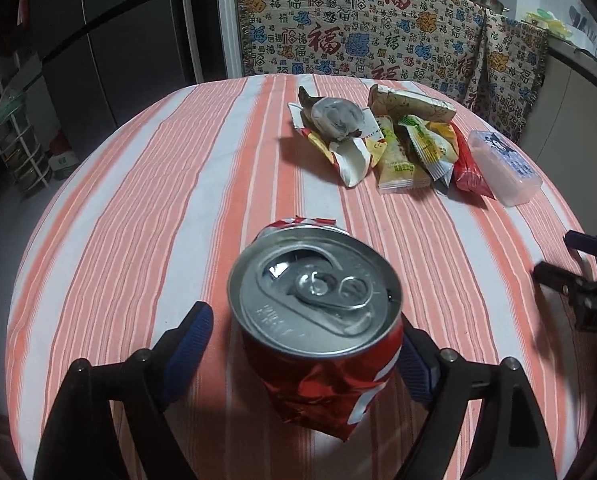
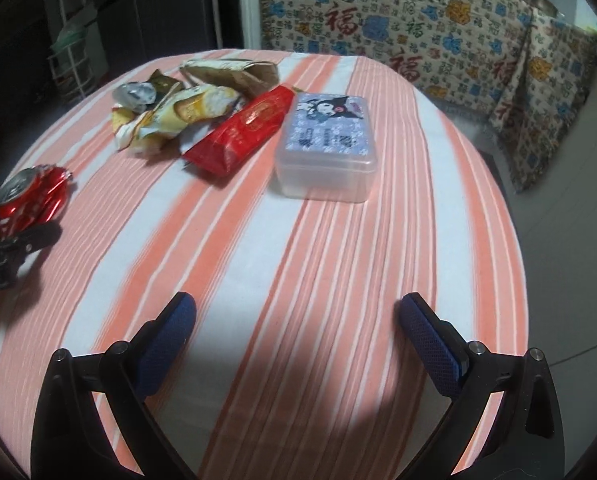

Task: Collect trash
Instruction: 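Grasp the crushed red can with the left tool, then grasp the clear plastic card box with the right tool while the left tool holds the can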

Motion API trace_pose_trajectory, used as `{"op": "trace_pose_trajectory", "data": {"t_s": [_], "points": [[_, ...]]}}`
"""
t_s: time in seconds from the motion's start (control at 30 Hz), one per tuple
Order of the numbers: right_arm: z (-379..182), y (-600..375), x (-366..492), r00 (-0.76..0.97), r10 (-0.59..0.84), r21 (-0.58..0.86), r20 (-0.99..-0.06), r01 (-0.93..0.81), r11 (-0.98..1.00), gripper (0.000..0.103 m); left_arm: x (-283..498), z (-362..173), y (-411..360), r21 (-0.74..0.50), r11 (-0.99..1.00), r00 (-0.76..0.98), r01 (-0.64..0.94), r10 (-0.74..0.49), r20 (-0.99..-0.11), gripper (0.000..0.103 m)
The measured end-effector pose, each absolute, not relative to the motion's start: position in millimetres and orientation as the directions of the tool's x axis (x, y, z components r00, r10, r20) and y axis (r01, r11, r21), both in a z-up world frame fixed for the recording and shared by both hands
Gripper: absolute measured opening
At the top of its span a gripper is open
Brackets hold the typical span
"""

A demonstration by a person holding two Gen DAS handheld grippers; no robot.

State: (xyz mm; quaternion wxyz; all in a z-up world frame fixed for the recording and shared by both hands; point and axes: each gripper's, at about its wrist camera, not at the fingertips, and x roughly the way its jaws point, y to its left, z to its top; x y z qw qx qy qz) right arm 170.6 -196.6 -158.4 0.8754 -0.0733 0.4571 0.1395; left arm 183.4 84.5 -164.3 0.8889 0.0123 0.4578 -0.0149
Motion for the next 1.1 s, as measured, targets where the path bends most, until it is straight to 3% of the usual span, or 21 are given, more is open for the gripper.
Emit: {"op": "trace_pose_trajectory", "data": {"t_s": [0.23, 0.4, 0.43, 0.53, 0.97, 1.1], "points": [[-156, -201, 219, 0.585, 0.143, -0.007, -0.798, -0.246, 0.969, 0.102, 182, -164, 85, 0.010, 0.999, 0.581, 0.036, -0.013, -0.814, 0.088], [-158, -193, 240, 0.575, 0.161, -0.021, -0.802, -0.296, 0.955, 0.100, 182, -164, 85, 0.010, 0.999, 0.581, 0.036, -0.013, -0.814, 0.088], [-159, -191, 242, 0.573, 0.164, -0.024, -0.803, -0.305, 0.952, 0.095, 182, -164, 86, 0.010, 0.999, 0.581, 0.036, -0.013, -0.814, 0.088], [-158, -193, 242, 0.577, 0.171, -0.018, -0.799, -0.308, 0.951, 0.063, 182, -164, 86, 0.009, 0.999, 0.581, 0.037, -0.014, -0.814, 0.088], [-156, -191, 139, 0.521, 0.274, 0.035, -0.808, -0.421, 0.906, 0.063, 182, -164, 85, 0.009, 0.999, 0.581, 0.036, -0.014, -0.814, 0.088], [-157, -188, 127, 0.544, 0.289, 0.027, -0.788, -0.438, 0.899, 0.068, 182, -164, 85, 0.008, 0.999, 0.581, 0.036, -0.014, -0.814, 0.088]]}}
